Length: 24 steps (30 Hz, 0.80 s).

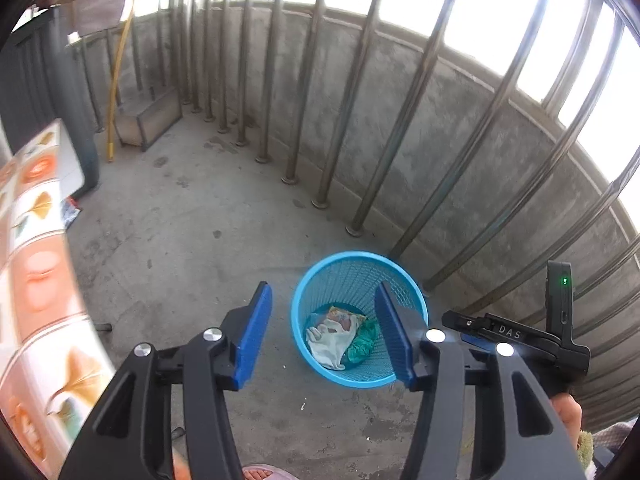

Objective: Collect trash
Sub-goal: 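Drop the glove and green bag into the blue wastebasket, then grasp the white paper cup rim with the right gripper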

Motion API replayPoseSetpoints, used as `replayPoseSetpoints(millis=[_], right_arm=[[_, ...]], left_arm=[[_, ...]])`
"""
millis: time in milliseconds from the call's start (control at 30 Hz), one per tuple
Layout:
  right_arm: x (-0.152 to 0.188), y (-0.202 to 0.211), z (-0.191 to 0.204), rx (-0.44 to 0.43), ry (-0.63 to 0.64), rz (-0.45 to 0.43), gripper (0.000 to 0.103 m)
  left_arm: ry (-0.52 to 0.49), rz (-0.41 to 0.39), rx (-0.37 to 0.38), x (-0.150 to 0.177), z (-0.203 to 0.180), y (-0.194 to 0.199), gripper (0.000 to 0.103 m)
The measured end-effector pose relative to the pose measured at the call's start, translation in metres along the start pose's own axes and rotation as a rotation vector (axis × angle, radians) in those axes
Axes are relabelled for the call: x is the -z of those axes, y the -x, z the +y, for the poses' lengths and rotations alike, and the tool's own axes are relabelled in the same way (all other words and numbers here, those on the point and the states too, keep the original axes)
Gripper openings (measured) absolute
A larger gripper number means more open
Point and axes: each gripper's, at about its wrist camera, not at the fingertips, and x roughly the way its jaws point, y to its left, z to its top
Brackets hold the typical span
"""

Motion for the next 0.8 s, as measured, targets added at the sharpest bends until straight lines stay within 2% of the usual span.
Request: replayPoseSetpoints(millis=[300,533,633,800], right_arm=[[0.012,0.021,0.057,-0.079,0.171,-0.025,0.076],[0.03,0.035,0.119,-0.155,0.33,-0.018,0.076],[0.042,0.037,0.15,-0.18,0.408,-0.013,0.076],[0.068,0.031,0.205,-0.225,0.535,0.035,0.076]], left_arm=[[0.058,-0.159,-0.069,0.026,0.051,0.103,0.06],[0.152,-0.329,-0.193,0.065,0.118,0.188,0.06],[0.222,-0.402,-0.274,0.092,0.155,0.223,0.06],[0.388,-0.44,-0.373,0.124,0.224,0.263,0.06]])
